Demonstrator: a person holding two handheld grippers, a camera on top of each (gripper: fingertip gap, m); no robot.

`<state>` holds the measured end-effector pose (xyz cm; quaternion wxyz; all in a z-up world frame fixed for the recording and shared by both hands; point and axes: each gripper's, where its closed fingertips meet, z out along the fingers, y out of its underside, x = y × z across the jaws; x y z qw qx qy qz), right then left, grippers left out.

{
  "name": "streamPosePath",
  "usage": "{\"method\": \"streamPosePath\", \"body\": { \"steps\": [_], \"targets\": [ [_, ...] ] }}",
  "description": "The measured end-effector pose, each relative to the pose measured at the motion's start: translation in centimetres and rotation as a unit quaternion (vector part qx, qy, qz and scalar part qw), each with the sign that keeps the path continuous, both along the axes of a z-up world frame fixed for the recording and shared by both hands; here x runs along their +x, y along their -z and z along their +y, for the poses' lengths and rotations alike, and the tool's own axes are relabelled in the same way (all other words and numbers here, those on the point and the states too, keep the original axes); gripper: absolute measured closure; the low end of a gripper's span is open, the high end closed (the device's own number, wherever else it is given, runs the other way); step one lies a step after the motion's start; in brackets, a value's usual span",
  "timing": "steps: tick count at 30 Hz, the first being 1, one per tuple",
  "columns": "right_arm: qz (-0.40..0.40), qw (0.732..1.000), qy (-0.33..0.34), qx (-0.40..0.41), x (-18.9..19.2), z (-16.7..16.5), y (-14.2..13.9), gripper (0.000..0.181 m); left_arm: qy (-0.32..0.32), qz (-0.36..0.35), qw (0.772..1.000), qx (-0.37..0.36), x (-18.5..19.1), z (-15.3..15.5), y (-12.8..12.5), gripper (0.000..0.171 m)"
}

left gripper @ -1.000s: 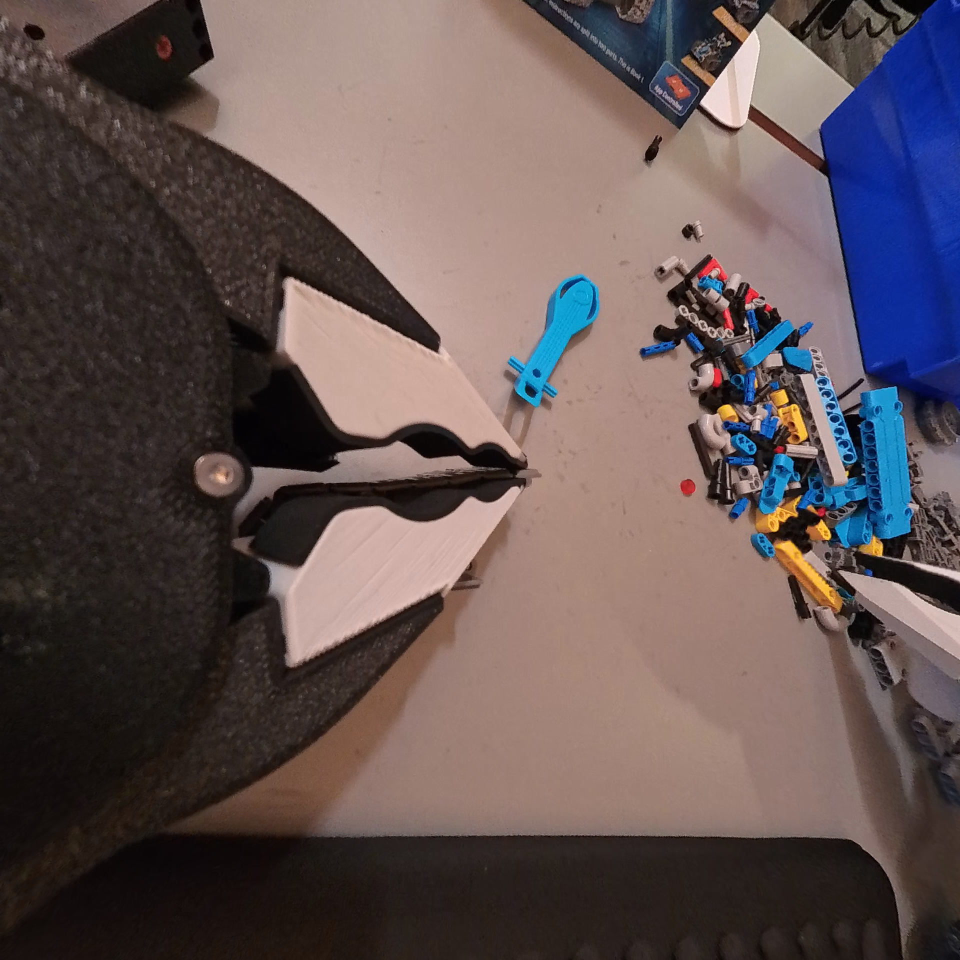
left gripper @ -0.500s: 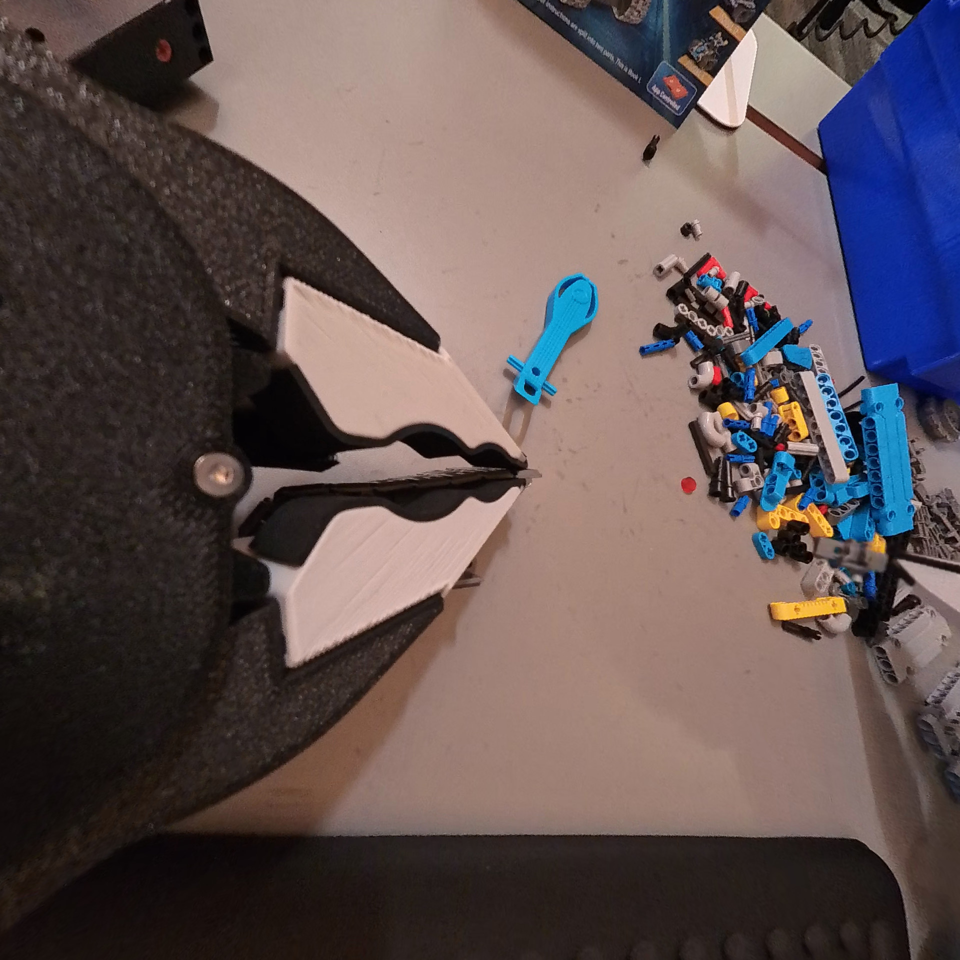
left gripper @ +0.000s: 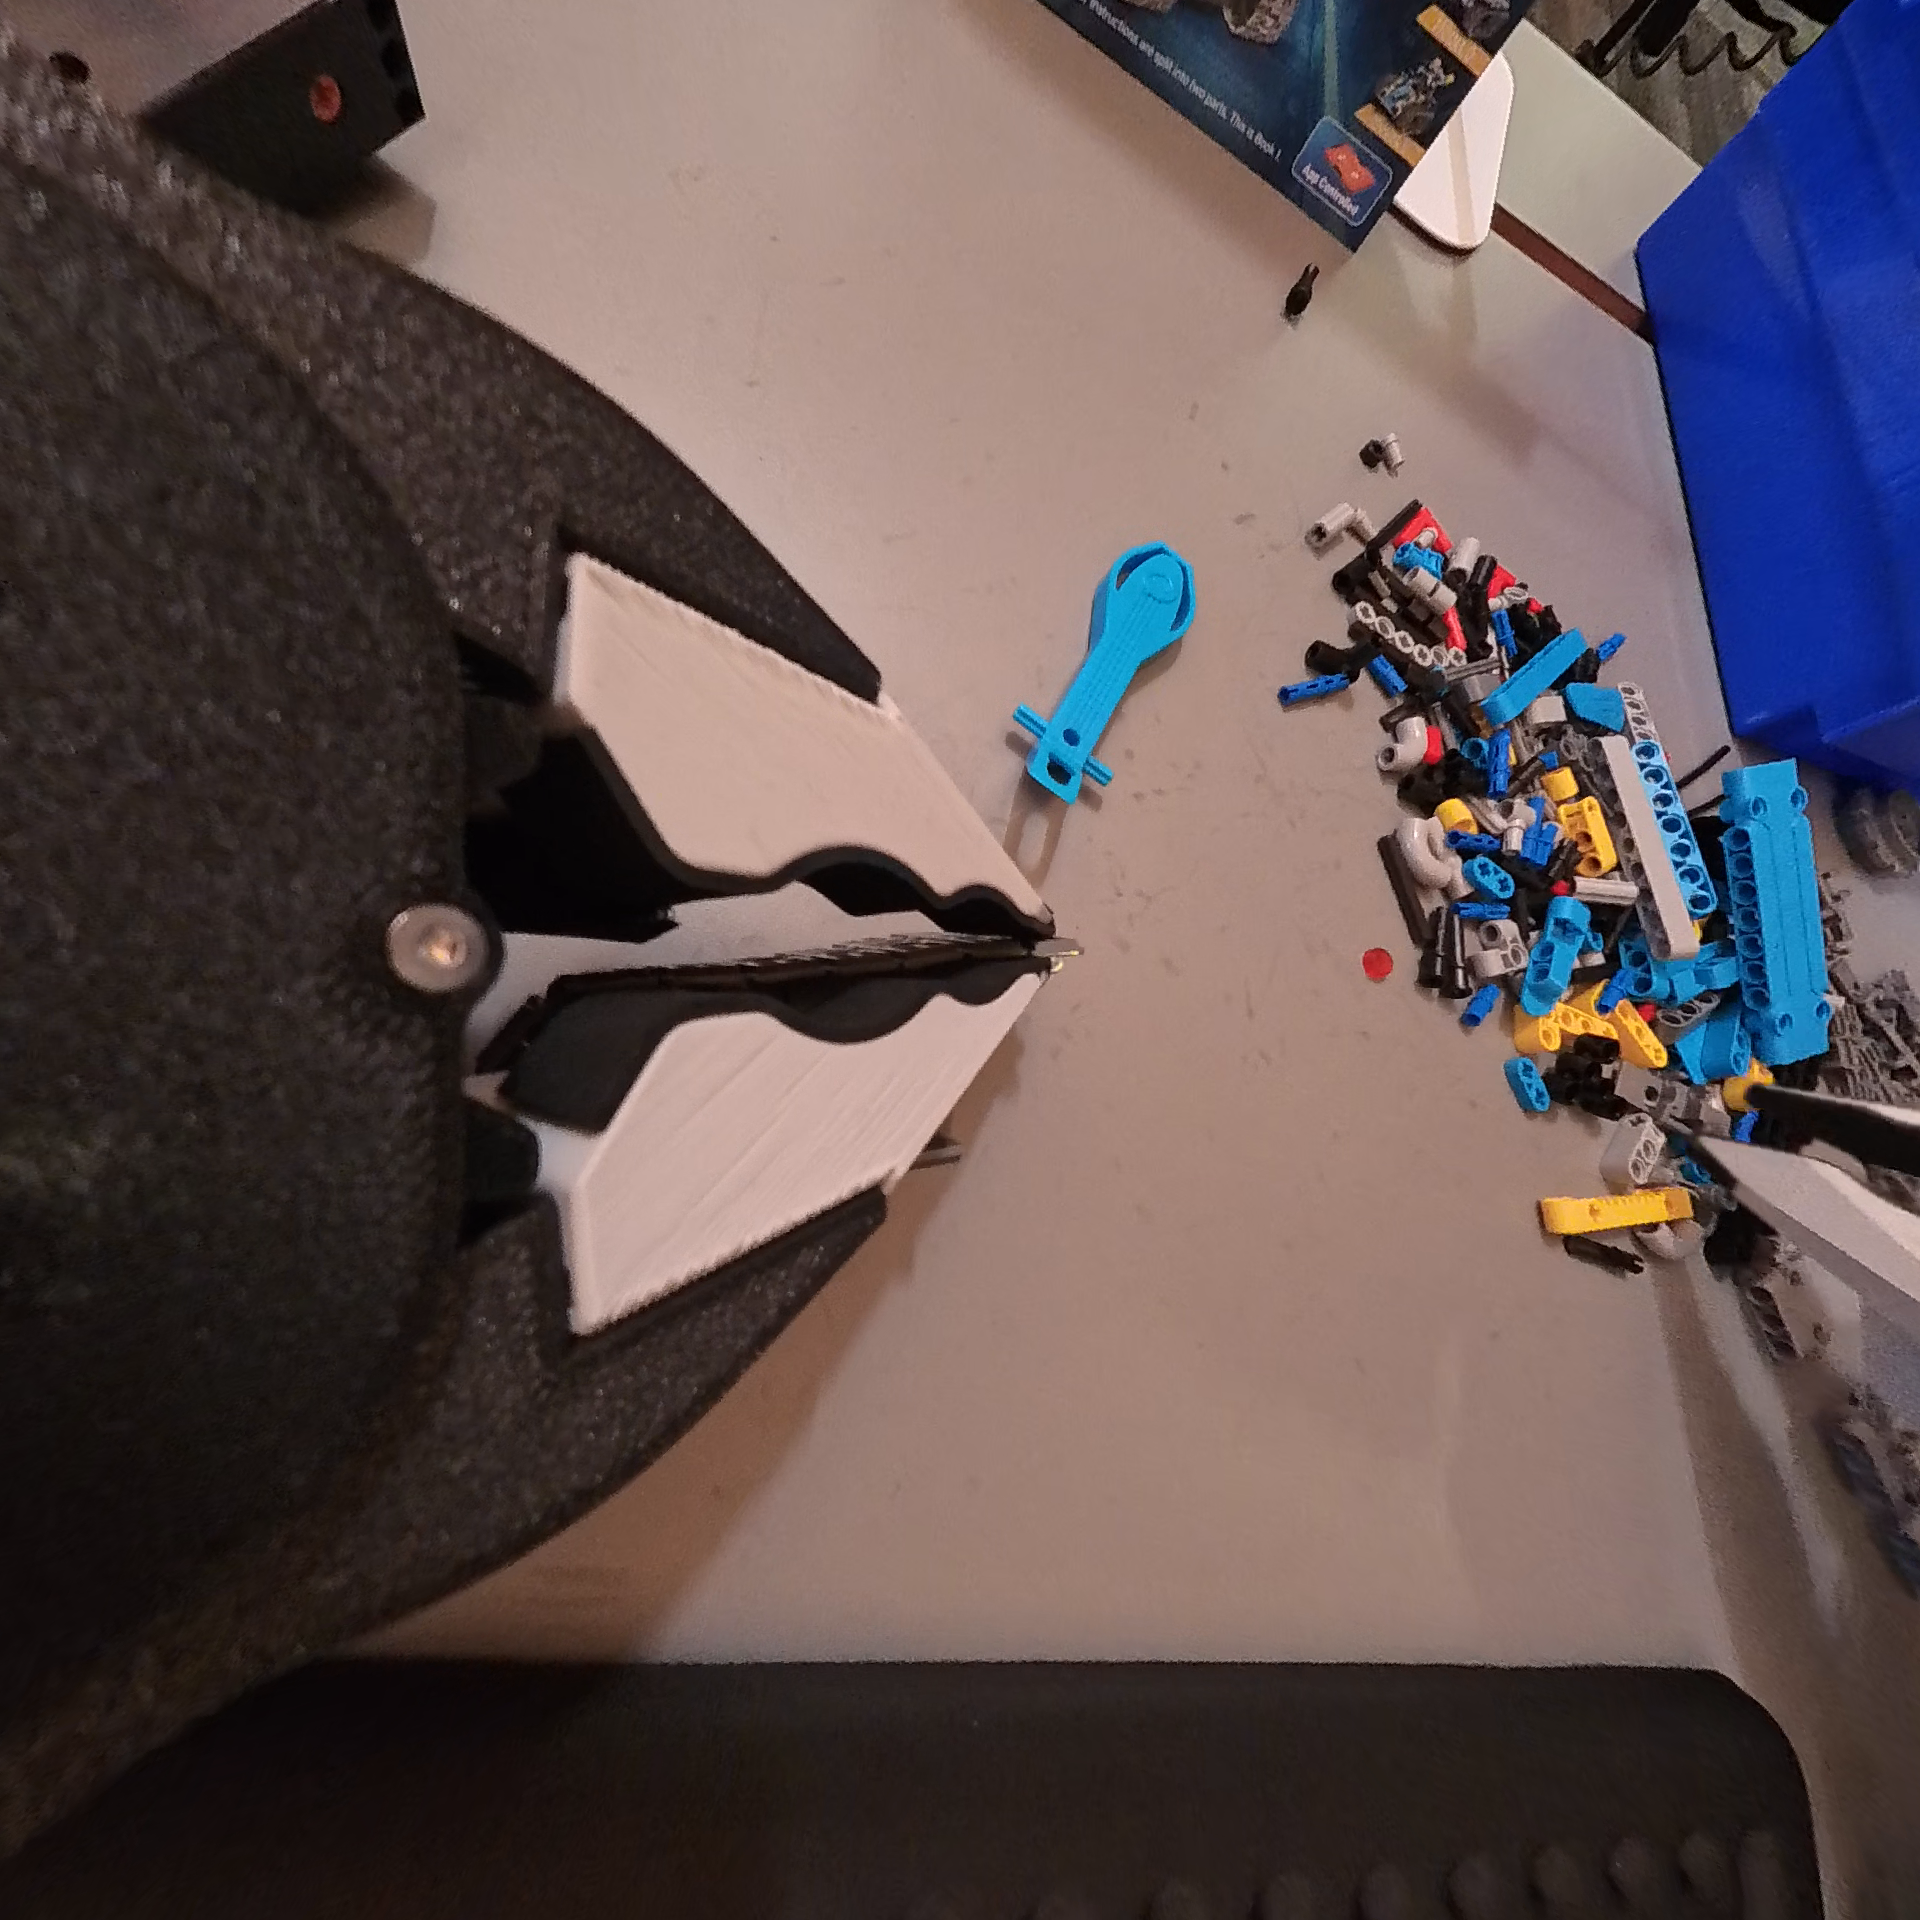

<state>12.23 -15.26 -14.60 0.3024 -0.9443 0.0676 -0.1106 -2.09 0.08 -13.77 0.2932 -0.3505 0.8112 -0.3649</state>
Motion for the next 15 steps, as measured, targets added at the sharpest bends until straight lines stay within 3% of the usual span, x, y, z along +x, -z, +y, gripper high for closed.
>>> {"method": "streamPosePath", "body": {
  "steps": [15],
  "targets": [
    [0.057,0.998,-0.003,-0.016,0.37,0.08,0.84,0.159,0.005,0.002,1.000,0.003,-0.12,-0.19,0.04,0.169]
  ]
}}
